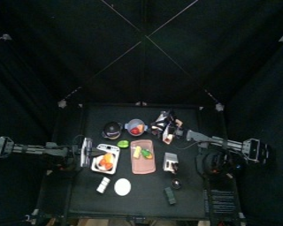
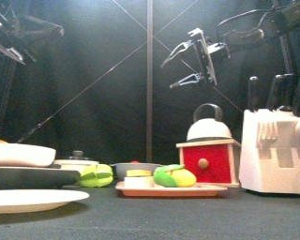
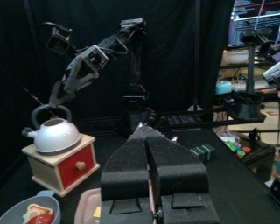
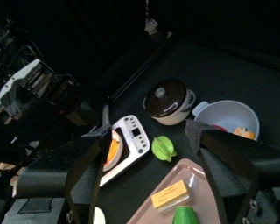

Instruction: Grab pan

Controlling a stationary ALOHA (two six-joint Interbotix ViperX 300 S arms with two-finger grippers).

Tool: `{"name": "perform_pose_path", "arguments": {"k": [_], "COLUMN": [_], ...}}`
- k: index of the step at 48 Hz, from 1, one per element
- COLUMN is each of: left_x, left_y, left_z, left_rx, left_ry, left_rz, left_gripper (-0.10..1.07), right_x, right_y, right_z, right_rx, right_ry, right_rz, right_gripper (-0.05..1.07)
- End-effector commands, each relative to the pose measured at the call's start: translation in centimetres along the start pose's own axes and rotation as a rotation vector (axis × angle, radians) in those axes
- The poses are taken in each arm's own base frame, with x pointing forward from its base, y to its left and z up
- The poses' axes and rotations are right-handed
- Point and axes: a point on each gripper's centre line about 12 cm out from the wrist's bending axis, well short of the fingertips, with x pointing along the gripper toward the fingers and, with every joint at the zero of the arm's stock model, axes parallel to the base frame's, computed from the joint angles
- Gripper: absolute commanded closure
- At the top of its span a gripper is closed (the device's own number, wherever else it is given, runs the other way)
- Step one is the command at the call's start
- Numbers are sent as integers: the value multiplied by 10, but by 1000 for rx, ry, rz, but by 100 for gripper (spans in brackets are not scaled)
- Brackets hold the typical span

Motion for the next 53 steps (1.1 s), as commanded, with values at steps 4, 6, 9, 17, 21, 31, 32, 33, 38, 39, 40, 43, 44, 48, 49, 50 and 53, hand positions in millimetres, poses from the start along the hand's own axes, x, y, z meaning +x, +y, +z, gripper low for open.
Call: {"name": "perform_pose_path", "arguments": {"k": [4, 6, 9, 17, 21, 31, 32, 33, 38, 39, 40, 43, 44, 48, 49, 50, 53], "left_x": [4, 4, 4, 4, 2, -9, -11, -12, -15, -15, -15, -14, -15, -17, -18, -19, -22], "left_y": [2, 1, 1, 2, 4, 6, 6, 5, 4, 3, 4, 3, 3, 2, 2, 1, 1], "left_z": [9, 9, 8, 10, 16, 24, 23, 21, 8, 6, 3, -5, -8, -20, -24, -28, -34], "left_rx": [3, 0, -2, -11, -25, -43, -43, -44, -43, -45, -45, -48, -48, -52, -54, -56, -61], "left_ry": [-26, -26, -23, -13, -35, -90, -87, -82, -10, 12, 37, 132, 163, 287, 316, 354, 414], "left_rz": [5, 4, 3, 12, 25, 38, 40, 38, 33, 31, 32, 29, 28, 24, 22, 21, 22], "left_gripper": [99, 99, 99, 98, 95, 68, 65, 62, 47, 45, 43, 37, 35, 32, 32, 32, 32], "right_x": [15, 20, 30, 59, 78, 111, 114, 117, 131, 133, 135, 145, 148, 160, 162, 165, 172], "right_y": [16, 20, 27, 47, 57, 70, 70, 71, 75, 75, 76, 76, 76, 73, 73, 73, 74], "right_z": [-7, -11, -21, -51, -72, -105, -106, -109, -116, -117, -117, -121, -121, -128, -129, -129, -130], "right_rx": [-1, 1, 4, -5, -25, -48, -50, -53, -71, -69, -68, -71, -73, -81, -83, -83, -89], "right_ry": [30, 43, 74, 161, 213, 320, 327, 335, 367, 371, 372, 383, 386, 403, 406, 406, 408], "right_rz": [37, 45, 56, 84, 92, 46, 38, 34, 4, 0, -3, -20, -24, -47, -50, -53, -59], "right_gripper": [4, 4, 4, 4, 4, 5, 5, 5, 5, 5, 5, 5, 5, 5, 5, 5, 5]}}
